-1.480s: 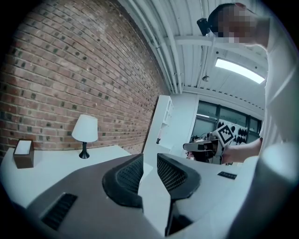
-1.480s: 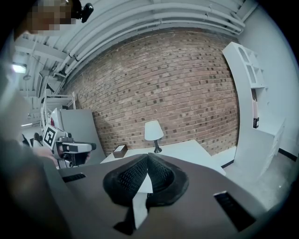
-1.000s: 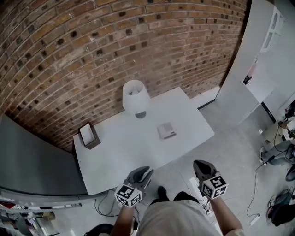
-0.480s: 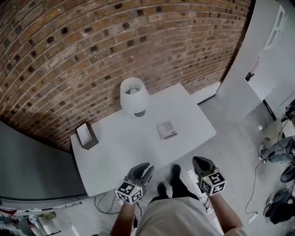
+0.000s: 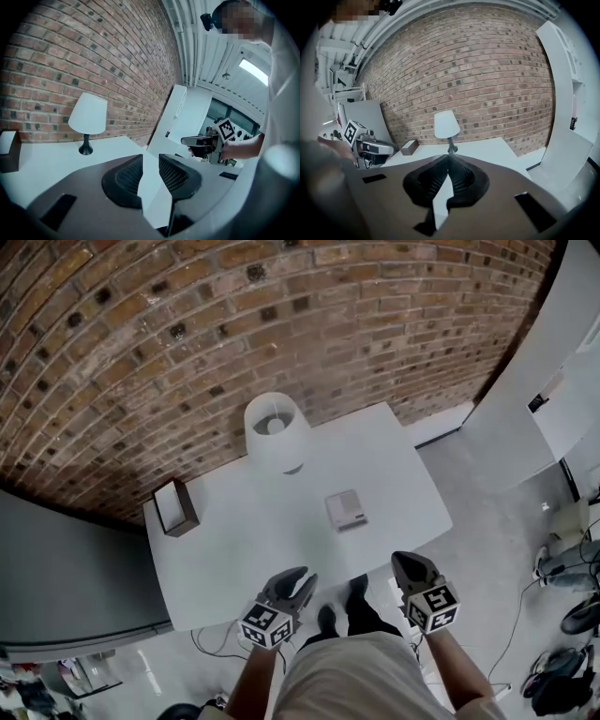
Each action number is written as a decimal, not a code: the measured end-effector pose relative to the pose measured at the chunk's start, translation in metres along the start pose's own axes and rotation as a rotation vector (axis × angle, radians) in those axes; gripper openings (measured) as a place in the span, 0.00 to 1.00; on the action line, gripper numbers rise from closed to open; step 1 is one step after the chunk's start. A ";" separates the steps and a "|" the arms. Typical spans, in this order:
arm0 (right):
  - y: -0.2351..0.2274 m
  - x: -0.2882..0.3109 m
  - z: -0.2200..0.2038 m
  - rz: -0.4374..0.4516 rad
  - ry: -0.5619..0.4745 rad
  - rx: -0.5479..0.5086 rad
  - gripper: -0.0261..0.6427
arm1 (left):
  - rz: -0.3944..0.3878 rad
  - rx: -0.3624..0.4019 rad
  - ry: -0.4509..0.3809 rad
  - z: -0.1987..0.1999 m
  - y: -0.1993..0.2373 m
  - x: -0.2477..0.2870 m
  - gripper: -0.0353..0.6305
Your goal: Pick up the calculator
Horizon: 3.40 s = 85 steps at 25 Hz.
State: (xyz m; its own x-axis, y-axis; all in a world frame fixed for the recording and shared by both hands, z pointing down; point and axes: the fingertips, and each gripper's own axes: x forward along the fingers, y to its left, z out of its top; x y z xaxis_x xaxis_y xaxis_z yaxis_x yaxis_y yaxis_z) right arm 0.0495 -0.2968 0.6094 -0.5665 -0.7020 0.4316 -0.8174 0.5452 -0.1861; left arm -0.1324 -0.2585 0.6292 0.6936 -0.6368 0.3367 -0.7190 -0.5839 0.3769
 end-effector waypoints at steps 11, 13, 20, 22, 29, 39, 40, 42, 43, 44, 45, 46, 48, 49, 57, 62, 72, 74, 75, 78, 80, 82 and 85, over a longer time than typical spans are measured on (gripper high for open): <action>-0.079 0.074 -0.007 0.126 0.094 0.014 0.06 | 0.037 0.038 0.135 -0.019 0.030 0.110 0.25; -0.087 0.084 -0.009 0.154 0.114 0.015 0.06 | 0.042 0.039 0.158 -0.022 0.035 0.124 0.25; -0.109 0.111 -0.032 0.195 0.191 0.052 0.06 | 0.056 0.096 0.250 -0.040 0.050 0.166 0.26; -0.113 0.115 -0.041 0.197 0.207 0.071 0.06 | 0.056 0.111 0.285 -0.051 0.055 0.176 0.26; -0.120 0.130 -0.068 0.183 0.246 0.107 0.06 | 0.033 0.249 0.411 -0.092 0.073 0.207 0.30; -0.125 0.152 -0.092 0.140 0.264 0.135 0.06 | -0.012 0.457 0.564 -0.142 0.098 0.243 0.35; -0.125 0.153 -0.094 0.137 0.267 0.139 0.06 | -0.016 0.493 0.574 -0.148 0.100 0.246 0.35; -0.125 0.155 -0.099 0.127 0.273 0.149 0.06 | -0.028 0.554 0.592 -0.159 0.103 0.251 0.36; -0.125 0.155 -0.103 0.123 0.278 0.153 0.06 | -0.035 0.579 0.600 -0.164 0.105 0.254 0.36; -0.126 0.156 -0.107 0.120 0.285 0.157 0.06 | -0.041 0.605 0.606 -0.169 0.106 0.257 0.37; -0.126 0.157 -0.109 0.118 0.289 0.161 0.06 | -0.048 0.631 0.611 -0.173 0.107 0.259 0.37; -0.126 0.158 -0.112 0.117 0.290 0.164 0.06 | -0.057 0.656 0.616 -0.176 0.107 0.262 0.37; -0.124 0.160 -0.113 0.116 0.291 0.174 0.06 | -0.072 0.710 0.623 -0.181 0.107 0.267 0.38; -0.123 0.160 -0.115 0.118 0.295 0.178 0.06 | -0.080 0.737 0.626 -0.184 0.106 0.269 0.38; -0.114 0.162 -0.128 0.117 0.321 0.194 0.06 | -0.066 0.996 0.608 -0.201 0.107 0.283 0.36; -0.110 0.163 -0.134 0.117 0.329 0.198 0.06 | -0.041 1.039 0.577 -0.203 0.109 0.289 0.39; -0.120 0.153 -0.123 0.082 0.301 0.208 0.06 | 0.004 0.959 0.471 -0.154 0.106 0.284 0.17; -0.124 0.155 -0.118 0.078 0.283 0.197 0.06 | 0.023 0.907 0.475 -0.146 0.113 0.286 0.17; -0.126 0.155 -0.114 0.077 0.274 0.191 0.06 | 0.035 0.883 0.474 -0.143 0.116 0.287 0.17; -0.128 0.153 -0.098 0.079 0.255 0.173 0.06 | 0.062 0.821 0.467 -0.132 0.120 0.285 0.17; -0.128 0.150 -0.088 0.084 0.247 0.163 0.06 | 0.073 0.793 0.464 -0.124 0.118 0.282 0.17; -0.129 0.148 -0.080 0.089 0.238 0.150 0.06 | 0.085 0.764 0.460 -0.117 0.116 0.278 0.17; -0.129 0.144 -0.071 0.100 0.228 0.132 0.06 | 0.106 0.708 0.446 -0.105 0.114 0.271 0.17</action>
State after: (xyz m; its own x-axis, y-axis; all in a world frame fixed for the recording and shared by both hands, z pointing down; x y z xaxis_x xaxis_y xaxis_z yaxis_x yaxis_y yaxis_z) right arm 0.0805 -0.4358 0.7588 -0.6189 -0.5183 0.5902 -0.7737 0.5317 -0.3445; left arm -0.0219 -0.4446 0.8537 0.4663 -0.5345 0.7049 -0.5359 -0.8047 -0.2557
